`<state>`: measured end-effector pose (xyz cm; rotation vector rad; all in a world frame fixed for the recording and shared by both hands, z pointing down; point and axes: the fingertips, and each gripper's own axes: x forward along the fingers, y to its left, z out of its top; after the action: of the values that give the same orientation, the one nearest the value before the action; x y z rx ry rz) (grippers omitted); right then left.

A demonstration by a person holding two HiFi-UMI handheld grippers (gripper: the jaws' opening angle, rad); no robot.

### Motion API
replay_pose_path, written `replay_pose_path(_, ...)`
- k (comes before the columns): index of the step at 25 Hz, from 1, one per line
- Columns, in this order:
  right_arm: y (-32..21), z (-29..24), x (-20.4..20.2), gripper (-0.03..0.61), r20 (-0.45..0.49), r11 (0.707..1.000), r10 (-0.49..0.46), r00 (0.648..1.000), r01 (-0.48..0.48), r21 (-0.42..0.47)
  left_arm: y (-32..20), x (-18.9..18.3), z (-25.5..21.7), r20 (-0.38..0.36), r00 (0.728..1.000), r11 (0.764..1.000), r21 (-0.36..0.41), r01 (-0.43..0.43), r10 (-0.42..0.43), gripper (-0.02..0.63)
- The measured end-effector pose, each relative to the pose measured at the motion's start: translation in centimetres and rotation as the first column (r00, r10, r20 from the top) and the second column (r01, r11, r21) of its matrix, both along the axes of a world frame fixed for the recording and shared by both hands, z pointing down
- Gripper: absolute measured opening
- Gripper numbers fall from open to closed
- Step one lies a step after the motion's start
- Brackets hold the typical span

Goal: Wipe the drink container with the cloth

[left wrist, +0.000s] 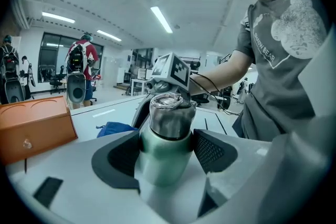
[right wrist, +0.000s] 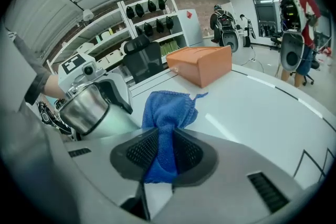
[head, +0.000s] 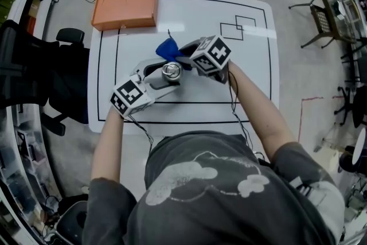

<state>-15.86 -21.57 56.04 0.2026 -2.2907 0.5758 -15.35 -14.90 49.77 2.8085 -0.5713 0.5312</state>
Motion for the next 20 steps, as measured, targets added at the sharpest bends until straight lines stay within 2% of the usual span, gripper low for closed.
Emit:
replay_pose_path(3,0.0,0.8,-0.1,0.083,-0.024,1.0,-0.002,1.0,0.002,0.008,0.0,-0.4,0.2,-0.032,0.998,0.999,-0.025,0.046,-0.047,0.319)
replay_pose_path(6,0.1,0.9,-0.1,0.083,-0.023,1.0,0.0,1.0,0.001,0.014,0.0,-0.8,0.3,-0.062,0.988,0.989,-0.036,0.141,-0.143,0.319)
replay_pose_path(9,-0.2,0.5,0.4,0.084,-0.005,0.999,0.019,1.0,-0.018,0.03,0.1,-1.1,0.3,-0.072,0.964,0.966,-0.036,0.255,-0.257,0.319)
replay_pose_path(11,-0.3,-0.1,1.0,0.084,0.016,0.998,0.038,0.999,-0.039,0.042,0.3,-1.3,0.3,-0.073,0.937,0.939,-0.037,0.341,-0.343,0.318)
replay_pose_path(13,-0.2,-0.9,1.8,0.086,0.04,0.997,0.051,0.998,-0.053,0.053,0.6,-1.3,0.3,-0.072,0.897,0.9,-0.047,0.434,-0.436,0.318)
replay_pose_path(15,0.0,-1.9,2.7,0.086,0.061,0.996,0.046,0.997,-0.051,0.07,0.9,-1.4,0.4,-0.073,0.844,0.847,-0.055,0.529,-0.531,0.318)
replay_pose_path(20,1.0,-3.9,4.5,0.086,0.098,0.994,0.03,0.995,-0.04,0.1,1.8,-2.4,0.6,-0.03,0.687,0.688,-0.021,0.726,-0.726,0.318)
